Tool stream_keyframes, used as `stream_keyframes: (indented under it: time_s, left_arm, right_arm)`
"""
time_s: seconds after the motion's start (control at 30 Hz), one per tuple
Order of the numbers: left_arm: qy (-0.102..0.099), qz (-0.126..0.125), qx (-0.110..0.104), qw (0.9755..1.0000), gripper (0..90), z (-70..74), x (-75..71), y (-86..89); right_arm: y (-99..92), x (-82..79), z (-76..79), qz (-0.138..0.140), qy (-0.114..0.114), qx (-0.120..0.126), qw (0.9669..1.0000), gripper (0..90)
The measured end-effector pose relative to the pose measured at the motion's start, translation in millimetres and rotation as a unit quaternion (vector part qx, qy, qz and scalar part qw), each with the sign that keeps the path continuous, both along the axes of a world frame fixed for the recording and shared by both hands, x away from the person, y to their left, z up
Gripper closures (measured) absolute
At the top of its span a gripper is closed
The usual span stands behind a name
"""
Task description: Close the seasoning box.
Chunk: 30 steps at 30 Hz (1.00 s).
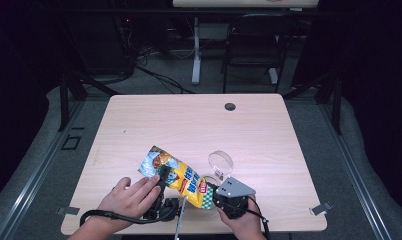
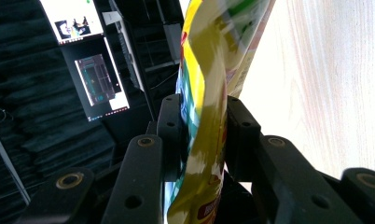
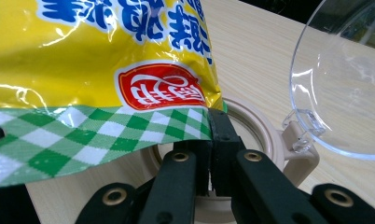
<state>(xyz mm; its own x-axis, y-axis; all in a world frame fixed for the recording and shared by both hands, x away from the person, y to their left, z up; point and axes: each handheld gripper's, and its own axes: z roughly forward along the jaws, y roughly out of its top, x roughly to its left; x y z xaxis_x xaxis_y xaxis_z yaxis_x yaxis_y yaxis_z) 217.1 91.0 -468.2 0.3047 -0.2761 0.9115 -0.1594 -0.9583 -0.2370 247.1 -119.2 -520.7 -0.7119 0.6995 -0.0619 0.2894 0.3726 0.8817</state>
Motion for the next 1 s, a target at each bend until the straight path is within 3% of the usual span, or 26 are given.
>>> stream_keyframes:
  time_s: [0.57, 1.0]
  left_arm:
    - [0.005, -0.007, 0.016, 0.9998, 74.5, 5.1, -0.7, -3.6]
    - [0.011, -0.010, 0.016, 0.9998, 74.9, 6.2, -0.3, -4.8]
  right_arm:
    - [-0.9, 0.9, -0.5, -0.001, 0.004, 0.006, 1.0000, 88.6]
    - [-2.2, 1.4, -0.6, 0.000, 0.007, 0.006, 1.0000, 88.6]
